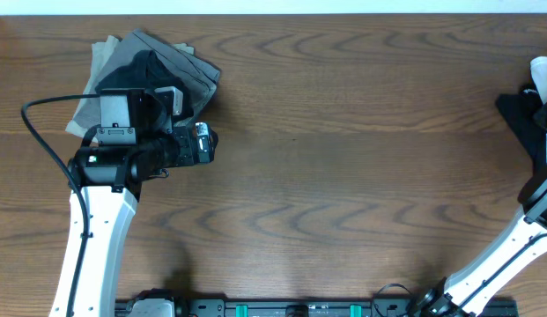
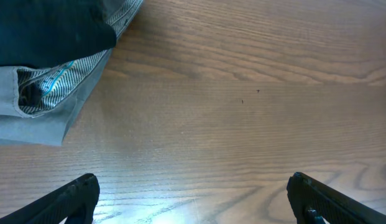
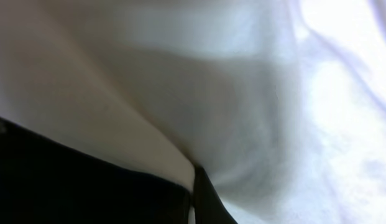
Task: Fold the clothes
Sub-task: 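Reach the right gripper to the white T-shirt at the right edge and grasp it, then drag the white T-shirt leftward with the right gripper onto the table center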
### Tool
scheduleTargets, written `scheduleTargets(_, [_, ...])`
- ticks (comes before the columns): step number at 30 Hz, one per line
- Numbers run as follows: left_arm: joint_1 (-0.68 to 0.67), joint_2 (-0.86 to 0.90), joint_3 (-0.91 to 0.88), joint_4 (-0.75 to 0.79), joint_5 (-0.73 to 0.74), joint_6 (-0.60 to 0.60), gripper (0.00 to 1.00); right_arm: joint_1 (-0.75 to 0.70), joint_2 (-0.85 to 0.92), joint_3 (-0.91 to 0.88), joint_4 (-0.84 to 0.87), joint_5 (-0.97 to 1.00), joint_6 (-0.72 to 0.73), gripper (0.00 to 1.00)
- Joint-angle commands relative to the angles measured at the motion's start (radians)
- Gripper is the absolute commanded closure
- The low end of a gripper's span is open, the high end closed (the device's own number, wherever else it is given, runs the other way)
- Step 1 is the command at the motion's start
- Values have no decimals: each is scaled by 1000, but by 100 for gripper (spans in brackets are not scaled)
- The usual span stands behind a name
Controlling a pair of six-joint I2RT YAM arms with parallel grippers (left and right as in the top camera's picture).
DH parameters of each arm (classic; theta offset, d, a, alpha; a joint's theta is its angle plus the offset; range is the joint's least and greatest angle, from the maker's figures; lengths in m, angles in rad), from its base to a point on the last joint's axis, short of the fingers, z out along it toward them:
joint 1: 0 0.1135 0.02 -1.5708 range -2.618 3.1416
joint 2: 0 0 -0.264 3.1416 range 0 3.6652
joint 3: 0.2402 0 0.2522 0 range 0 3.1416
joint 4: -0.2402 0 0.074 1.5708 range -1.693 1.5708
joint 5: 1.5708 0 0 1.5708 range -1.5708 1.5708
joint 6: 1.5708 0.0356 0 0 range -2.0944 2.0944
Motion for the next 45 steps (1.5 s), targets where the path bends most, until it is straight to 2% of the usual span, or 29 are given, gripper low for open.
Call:
scheduleTargets(1, [4, -3, 21, 4, 14, -5, 2, -11, -67, 21, 1, -157, -47, 99])
scheduleTargets(9, [4, -3, 21, 4, 13, -5, 2, 29, -310, 21, -47, -570, -68, 99])
scheduleTargets(17, [4, -5, 22, 3, 13, -5, 2, 220, -428, 21, -188, -568, -95, 99])
scheduleTargets(22, [4, -9, 22, 2, 13, -5, 2, 298, -429, 21, -213, -335, -13, 99])
scheduleTargets(24, [4, -11, 22, -1, 13, -5, 2, 299, -435, 21, -209, -375, -31, 99])
scheduleTargets(27, [4, -11, 22, -3, 13, -5, 2, 302, -449, 21, -220, -615, -135, 99])
scheduleTargets(31, [4, -11, 22, 8, 13, -5, 2, 342, -480, 21, -259, -748, -136, 99])
scheduleTargets(40, [5, -24, 22, 11, 12, -5, 2, 603, -522, 18, -317, -775, -140, 99])
scheduleTargets(45, [4, -31, 22, 11, 12, -5, 2, 777, -519, 16, -344, -739, -207, 99])
